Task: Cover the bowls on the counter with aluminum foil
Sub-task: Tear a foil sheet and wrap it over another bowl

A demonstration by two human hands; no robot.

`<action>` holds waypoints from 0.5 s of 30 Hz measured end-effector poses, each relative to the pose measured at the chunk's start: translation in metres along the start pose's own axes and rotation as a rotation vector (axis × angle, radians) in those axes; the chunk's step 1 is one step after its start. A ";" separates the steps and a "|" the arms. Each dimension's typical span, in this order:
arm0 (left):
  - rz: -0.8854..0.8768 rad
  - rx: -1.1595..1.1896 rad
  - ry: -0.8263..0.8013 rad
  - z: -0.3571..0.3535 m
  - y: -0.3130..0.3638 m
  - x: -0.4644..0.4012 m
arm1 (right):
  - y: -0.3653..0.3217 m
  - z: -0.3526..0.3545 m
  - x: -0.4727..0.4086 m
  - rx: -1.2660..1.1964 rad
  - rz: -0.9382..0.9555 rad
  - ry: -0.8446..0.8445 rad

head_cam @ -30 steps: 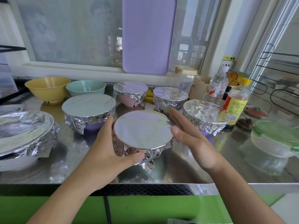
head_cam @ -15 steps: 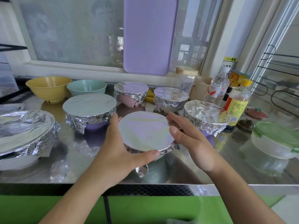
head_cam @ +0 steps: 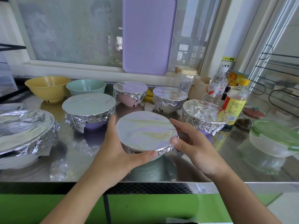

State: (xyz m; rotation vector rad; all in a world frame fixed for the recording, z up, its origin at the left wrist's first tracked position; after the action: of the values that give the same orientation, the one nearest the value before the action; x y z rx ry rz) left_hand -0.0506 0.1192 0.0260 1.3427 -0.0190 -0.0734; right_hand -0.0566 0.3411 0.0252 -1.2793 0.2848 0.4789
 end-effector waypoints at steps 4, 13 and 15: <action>0.003 0.080 -0.009 -0.003 -0.010 -0.003 | 0.005 0.002 0.003 -0.046 -0.003 0.009; -0.014 0.007 0.036 -0.002 -0.012 0.001 | -0.003 0.004 0.003 -0.135 -0.072 0.145; -0.012 0.023 0.044 -0.003 -0.007 0.003 | -0.006 0.000 0.000 -0.126 -0.086 0.154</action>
State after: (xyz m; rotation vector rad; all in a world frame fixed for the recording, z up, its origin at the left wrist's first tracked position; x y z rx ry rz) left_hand -0.0475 0.1199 0.0184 1.3669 0.0256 -0.0544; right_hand -0.0539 0.3401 0.0304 -1.4487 0.3308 0.3298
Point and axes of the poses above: each hand's wrist, its own x-axis away from the middle knuckle, its own z-axis out of the back of the hand, y = z × x, the point moved 9 cm from there along -x, towards the middle knuckle, and after that the axes turned 13 degrees about z, right-handed, at the moved point
